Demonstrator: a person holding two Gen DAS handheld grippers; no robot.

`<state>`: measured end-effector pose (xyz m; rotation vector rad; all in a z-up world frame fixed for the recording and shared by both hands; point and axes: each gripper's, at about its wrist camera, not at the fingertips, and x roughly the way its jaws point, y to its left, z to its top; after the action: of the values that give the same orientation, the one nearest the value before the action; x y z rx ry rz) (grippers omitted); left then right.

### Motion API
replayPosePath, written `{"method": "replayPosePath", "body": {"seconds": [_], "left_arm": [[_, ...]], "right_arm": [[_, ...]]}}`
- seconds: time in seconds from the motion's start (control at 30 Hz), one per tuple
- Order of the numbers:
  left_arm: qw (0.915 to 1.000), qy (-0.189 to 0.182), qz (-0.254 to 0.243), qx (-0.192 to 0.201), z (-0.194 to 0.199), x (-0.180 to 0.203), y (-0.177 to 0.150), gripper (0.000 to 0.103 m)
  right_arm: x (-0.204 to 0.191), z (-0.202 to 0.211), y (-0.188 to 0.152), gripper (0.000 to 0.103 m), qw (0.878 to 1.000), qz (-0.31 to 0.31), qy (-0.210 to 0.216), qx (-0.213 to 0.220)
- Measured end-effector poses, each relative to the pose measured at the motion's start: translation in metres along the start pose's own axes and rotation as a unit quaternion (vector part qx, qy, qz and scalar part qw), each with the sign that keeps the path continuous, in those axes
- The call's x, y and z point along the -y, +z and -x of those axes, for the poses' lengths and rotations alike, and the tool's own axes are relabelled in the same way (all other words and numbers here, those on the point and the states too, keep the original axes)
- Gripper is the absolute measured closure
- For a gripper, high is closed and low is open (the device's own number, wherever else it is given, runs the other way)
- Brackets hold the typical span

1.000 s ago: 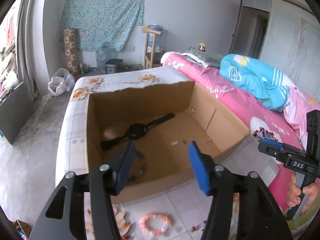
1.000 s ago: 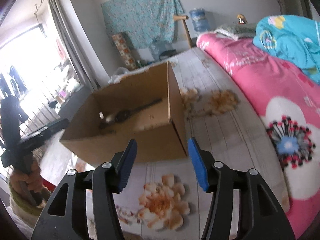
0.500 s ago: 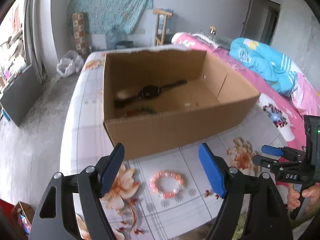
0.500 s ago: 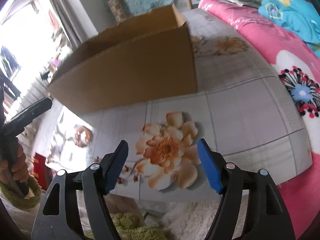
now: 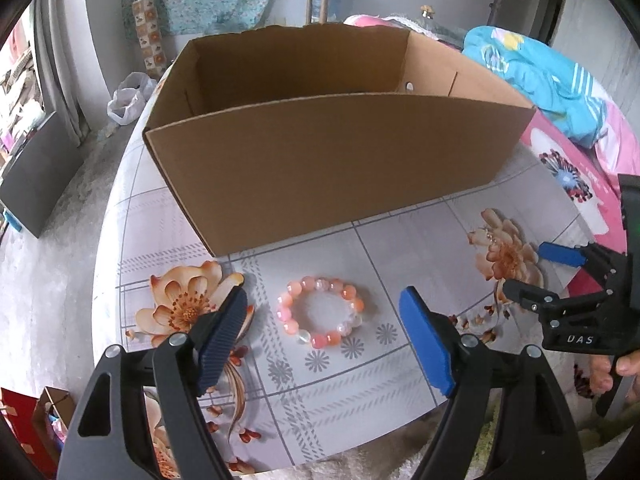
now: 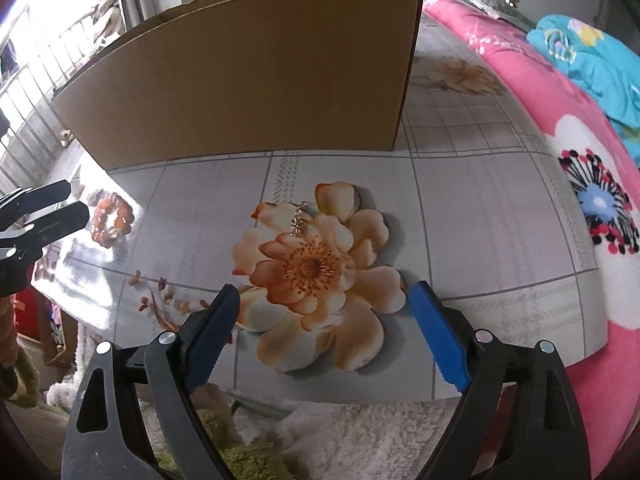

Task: Organize jewelry
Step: 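Withdraw both grippers to the sheet, right gripper toward the gold earring, then hold the right gripper open above the gold earring on the printed flower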

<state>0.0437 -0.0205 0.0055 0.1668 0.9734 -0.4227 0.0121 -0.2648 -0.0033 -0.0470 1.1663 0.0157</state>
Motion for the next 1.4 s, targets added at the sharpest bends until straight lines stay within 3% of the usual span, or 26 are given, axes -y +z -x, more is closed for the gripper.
{"method": "replayPosePath", "body": {"seconds": [0.8,1.4], "left_arm": [[0.9997,0.016,0.000,-0.020,-0.009,0.003,0.003,0.025],[0.9994,0.020,0.003,-0.026,-0.012,0.001,0.000,0.024]], "right_arm": [[-0.021,-0.001,-0.005,0.008,1.000,0.024,-0.014,-0.005],[-0.021,-0.005,0.000,0.008,1.000,0.022,-0.015,-0.014]]}}
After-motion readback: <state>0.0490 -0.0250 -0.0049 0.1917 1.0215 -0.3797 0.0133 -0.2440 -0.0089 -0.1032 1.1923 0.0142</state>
